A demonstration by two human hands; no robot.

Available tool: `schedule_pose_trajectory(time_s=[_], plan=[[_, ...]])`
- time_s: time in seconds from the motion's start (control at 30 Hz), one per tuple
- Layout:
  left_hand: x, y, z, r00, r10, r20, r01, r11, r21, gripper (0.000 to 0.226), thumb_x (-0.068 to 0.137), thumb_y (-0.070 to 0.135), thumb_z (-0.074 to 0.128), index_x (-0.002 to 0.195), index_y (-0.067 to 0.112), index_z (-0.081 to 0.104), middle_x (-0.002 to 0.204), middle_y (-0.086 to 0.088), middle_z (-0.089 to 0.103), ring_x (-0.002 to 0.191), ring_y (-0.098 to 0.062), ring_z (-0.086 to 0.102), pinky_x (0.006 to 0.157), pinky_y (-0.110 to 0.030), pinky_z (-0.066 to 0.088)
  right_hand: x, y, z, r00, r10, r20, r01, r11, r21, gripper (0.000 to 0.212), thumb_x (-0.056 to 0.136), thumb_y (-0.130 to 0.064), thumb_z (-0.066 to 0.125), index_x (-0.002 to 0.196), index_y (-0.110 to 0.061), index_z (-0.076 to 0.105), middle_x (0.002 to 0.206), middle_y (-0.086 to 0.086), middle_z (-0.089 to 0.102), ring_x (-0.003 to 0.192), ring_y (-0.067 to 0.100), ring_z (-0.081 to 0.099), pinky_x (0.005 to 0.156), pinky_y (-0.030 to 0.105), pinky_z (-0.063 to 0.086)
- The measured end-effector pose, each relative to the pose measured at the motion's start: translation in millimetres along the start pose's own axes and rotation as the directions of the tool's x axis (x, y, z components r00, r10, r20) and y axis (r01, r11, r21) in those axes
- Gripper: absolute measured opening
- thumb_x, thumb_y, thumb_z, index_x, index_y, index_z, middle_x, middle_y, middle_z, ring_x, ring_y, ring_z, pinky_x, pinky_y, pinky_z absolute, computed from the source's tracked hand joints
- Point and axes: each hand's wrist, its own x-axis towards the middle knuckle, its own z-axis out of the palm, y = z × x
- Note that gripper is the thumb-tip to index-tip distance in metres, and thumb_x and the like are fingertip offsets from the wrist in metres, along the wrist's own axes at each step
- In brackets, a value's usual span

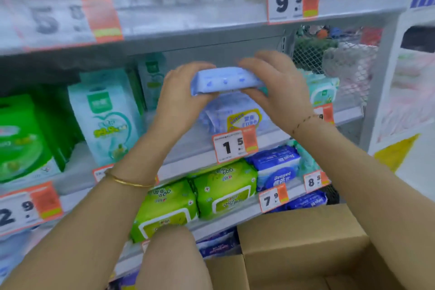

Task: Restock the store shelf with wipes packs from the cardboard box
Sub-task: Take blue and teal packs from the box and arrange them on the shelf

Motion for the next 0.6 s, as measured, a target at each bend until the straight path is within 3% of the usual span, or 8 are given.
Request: schedule_pose_trajectory(time_s=[0.1, 0.17, 0.23, 0.3, 0.4, 0.6], plan=[[32, -31, 10, 0.989, -0.116, -0.093, 0.113, 0.993, -0.031, 0.031, 0.074, 0.014, 0.068, 0.104, 0.008, 0.066, 0.097, 0.001, 0.064, 0.09, -0.013, 0.059, 0.071, -0.017, 0.039, 20, 7, 27, 0.978, 0.186, 0.099, -0.186, 0.982, -0.007, 0.063, 0.077, 0.003, 0.053, 0.137, -0.01, 0.045, 0.135, 0.02, 0.046, 0.123, 0.038, 0.046, 0.102, 0.04, 0.04], [63, -55, 18, 0.968, -0.203, -0.146, 0.214, 0.975, 0.066, 0.029, 0.079, 0.017, 0.068, 0.105, 0.005, 0.063, 0.099, -0.004, 0.065, 0.09, -0.014, 0.058, 0.068, -0.022, 0.037, 30, 14, 43, 0.934, 0.303, 0.187, -0.299, 0.953, -0.05, 0.065, 0.081, 0.0, 0.053, 0.143, -0.009, 0.034, 0.137, 0.019, 0.04, 0.122, 0.039, 0.043, 0.101, 0.042, 0.039], [98, -80, 26, 0.944, -0.279, -0.173, 0.305, 0.941, 0.144, 0.031, 0.079, 0.022, 0.065, 0.105, 0.006, 0.063, 0.103, -0.008, 0.068, 0.095, -0.02, 0.063, 0.072, -0.029, 0.045, 37, 18, 60, 0.879, 0.376, 0.294, -0.359, 0.926, -0.113, 0.058, 0.088, -0.012, 0.053, 0.143, -0.01, 0.032, 0.136, 0.017, 0.04, 0.12, 0.039, 0.043, 0.098, 0.043, 0.04], [126, -102, 35, 0.944, -0.295, -0.146, 0.324, 0.914, 0.244, 0.039, 0.075, 0.033, 0.06, 0.102, 0.007, 0.066, 0.105, -0.015, 0.07, 0.098, -0.028, 0.066, 0.075, -0.041, 0.052, 43, 21, 76, 0.816, 0.415, 0.401, -0.372, 0.91, -0.183, 0.049, 0.093, -0.022, 0.048, 0.14, -0.012, 0.036, 0.135, 0.016, 0.04, 0.121, 0.038, 0.043, 0.096, 0.042, 0.04], [152, -133, 51, 0.957, -0.277, -0.089, 0.29, 0.885, 0.365, 0.048, 0.071, 0.038, 0.055, 0.108, 0.009, 0.063, 0.111, -0.016, 0.067, 0.104, -0.032, 0.064, 0.081, -0.044, 0.052, 45, 25, 93, 0.75, 0.454, 0.481, -0.379, 0.891, -0.251, 0.041, 0.095, -0.027, 0.044, 0.133, -0.014, 0.042, 0.133, 0.014, 0.041, 0.12, 0.036, 0.042, 0.093, 0.041, 0.04], [167, -181, 76, 0.939, -0.343, -0.019, 0.305, 0.808, 0.504, 0.032, 0.088, 0.02, 0.054, 0.118, 0.011, 0.051, 0.122, -0.015, 0.059, 0.111, -0.036, 0.056, 0.086, -0.041, 0.046, 42, 28, 101, 0.754, 0.464, 0.466, -0.365, 0.884, -0.291, 0.035, 0.096, -0.032, 0.04, 0.127, -0.017, 0.046, 0.13, 0.012, 0.043, 0.121, 0.034, 0.039, 0.093, 0.039, 0.039]])
